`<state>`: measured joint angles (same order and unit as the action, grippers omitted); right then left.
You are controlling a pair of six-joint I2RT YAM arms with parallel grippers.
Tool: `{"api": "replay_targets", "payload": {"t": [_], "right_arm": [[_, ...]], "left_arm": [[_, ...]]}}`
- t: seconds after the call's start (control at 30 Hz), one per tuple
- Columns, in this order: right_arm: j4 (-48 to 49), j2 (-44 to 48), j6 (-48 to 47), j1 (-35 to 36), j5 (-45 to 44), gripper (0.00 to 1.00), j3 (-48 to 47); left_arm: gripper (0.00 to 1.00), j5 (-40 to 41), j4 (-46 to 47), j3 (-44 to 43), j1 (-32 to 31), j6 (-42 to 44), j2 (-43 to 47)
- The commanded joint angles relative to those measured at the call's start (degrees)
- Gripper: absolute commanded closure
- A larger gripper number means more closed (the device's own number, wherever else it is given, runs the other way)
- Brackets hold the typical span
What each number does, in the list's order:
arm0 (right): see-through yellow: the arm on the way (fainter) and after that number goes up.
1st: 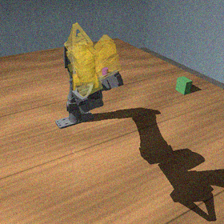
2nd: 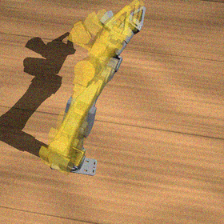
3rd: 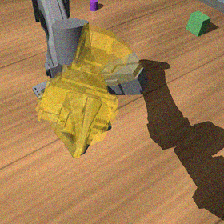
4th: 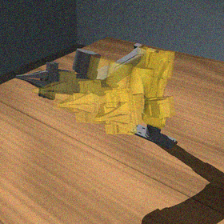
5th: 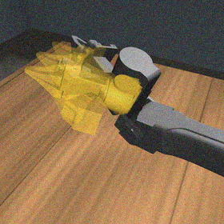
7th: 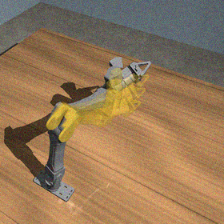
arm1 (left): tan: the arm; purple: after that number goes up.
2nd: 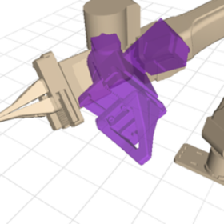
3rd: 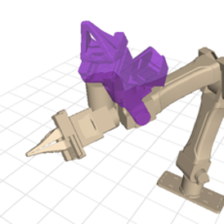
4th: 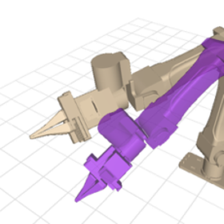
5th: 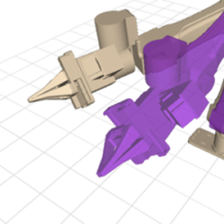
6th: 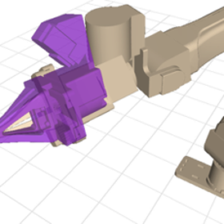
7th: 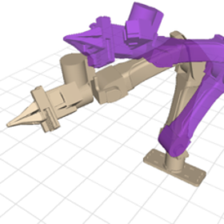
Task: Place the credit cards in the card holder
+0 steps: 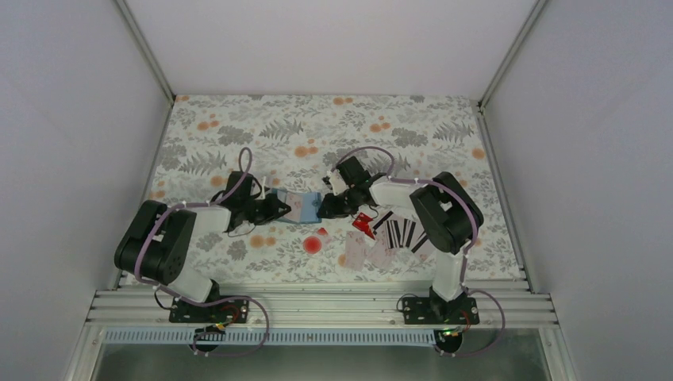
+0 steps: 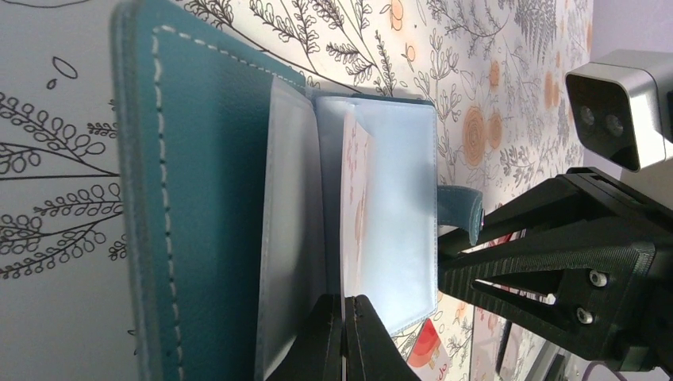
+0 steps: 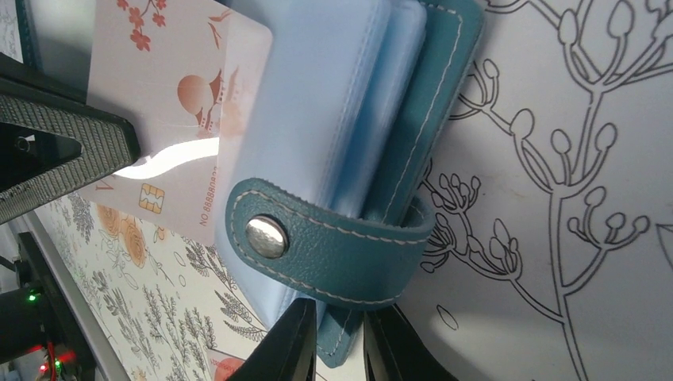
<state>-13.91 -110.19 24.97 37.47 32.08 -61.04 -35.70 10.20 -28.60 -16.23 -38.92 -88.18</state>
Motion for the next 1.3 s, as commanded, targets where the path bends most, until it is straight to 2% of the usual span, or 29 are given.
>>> {"api": "replay_targets", "payload": {"t": [0.0, 0.3, 0.63, 1.27], "right_arm": [[-0.99, -2.97, -0.35, 0.15, -0.05, 0.83, 1.18], [-1.55, -5.06, -0.1, 0.14, 0.53, 0.9, 0.88], [-1.86, -5.8, -0.34, 0.15, 1.11, 0.91, 0.48], [-1.65, -6.24, -0.09, 0.18, 1.23, 0.92, -0.31]], "left_arm": [[0.98, 0.64, -0.1, 1.04, 0.56, -1.3, -1.72], [0.98, 0.17, 1.85, 2.96, 1.28, -3.33, -1.51], [0.98, -0.92, 6.02, 4.98, 1.56, -5.24, -2.5], [0.98, -2.88, 7.2, 3.93, 1.33, -7.17, -5.1]]}}
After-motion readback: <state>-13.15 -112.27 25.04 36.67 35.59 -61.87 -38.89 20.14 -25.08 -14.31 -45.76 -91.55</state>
